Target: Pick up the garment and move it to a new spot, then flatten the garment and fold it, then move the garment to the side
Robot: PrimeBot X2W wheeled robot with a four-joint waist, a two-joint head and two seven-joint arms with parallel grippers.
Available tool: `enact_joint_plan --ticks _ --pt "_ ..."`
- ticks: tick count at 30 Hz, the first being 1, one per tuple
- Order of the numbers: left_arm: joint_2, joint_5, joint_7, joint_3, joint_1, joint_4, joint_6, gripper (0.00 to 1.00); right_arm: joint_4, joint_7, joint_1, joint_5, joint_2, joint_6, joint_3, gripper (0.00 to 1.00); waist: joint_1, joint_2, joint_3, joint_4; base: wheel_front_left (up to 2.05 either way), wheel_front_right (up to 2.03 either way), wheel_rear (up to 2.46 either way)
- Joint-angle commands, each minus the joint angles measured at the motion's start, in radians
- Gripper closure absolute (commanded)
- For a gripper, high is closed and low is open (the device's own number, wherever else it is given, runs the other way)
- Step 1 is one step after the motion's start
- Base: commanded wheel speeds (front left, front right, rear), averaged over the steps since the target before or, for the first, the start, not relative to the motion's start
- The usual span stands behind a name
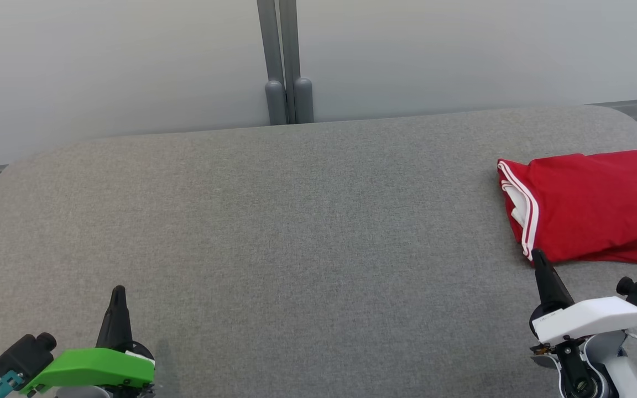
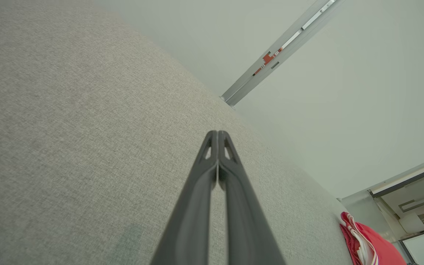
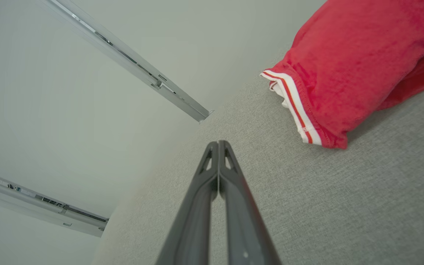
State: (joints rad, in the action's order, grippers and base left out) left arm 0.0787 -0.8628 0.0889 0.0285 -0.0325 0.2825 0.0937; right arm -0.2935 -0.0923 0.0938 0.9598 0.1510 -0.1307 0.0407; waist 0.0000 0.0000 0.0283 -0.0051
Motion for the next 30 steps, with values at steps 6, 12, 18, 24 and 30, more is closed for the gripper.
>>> enact_joint_plan --ticks 6,12,18,24,30 --pt "-0.001 -0.091 -0.024 0.015 -0.036 -0.018 0.010 1.00 0.020 0.025 0.022 0.082 -0.007 0.000 -0.024 1.00 0.0000 0.0000 -0.002 0.000 0.00 0.00 0.00" --pt "-0.004 -0.158 -0.042 0.022 -0.041 -0.020 0.013 1.00 0.023 0.044 0.022 0.140 -0.017 0.000 -0.038 1.00 0.0000 0.0000 -0.004 0.001 0.00 0.00 0.00" --pt "-0.007 -0.222 -0.060 0.029 -0.045 -0.022 0.015 1.00 0.027 0.061 0.022 0.195 -0.026 0.000 -0.051 1.00 0.0000 0.0000 -0.007 0.001 0.00 0.00 0.00" --pt "-0.009 -0.281 -0.077 0.036 -0.050 -0.024 0.018 1.00 0.030 0.078 0.022 0.247 -0.034 0.000 -0.063 1.00 0.0000 0.0000 -0.009 0.001 0.00 0.00 0.00" --pt "-0.012 -0.338 -0.092 0.043 -0.055 -0.026 0.022 1.00 0.032 0.094 0.022 0.296 -0.042 0.000 -0.075 1.00 0.0000 0.0000 -0.011 0.002 0.00 0.00 0.00"
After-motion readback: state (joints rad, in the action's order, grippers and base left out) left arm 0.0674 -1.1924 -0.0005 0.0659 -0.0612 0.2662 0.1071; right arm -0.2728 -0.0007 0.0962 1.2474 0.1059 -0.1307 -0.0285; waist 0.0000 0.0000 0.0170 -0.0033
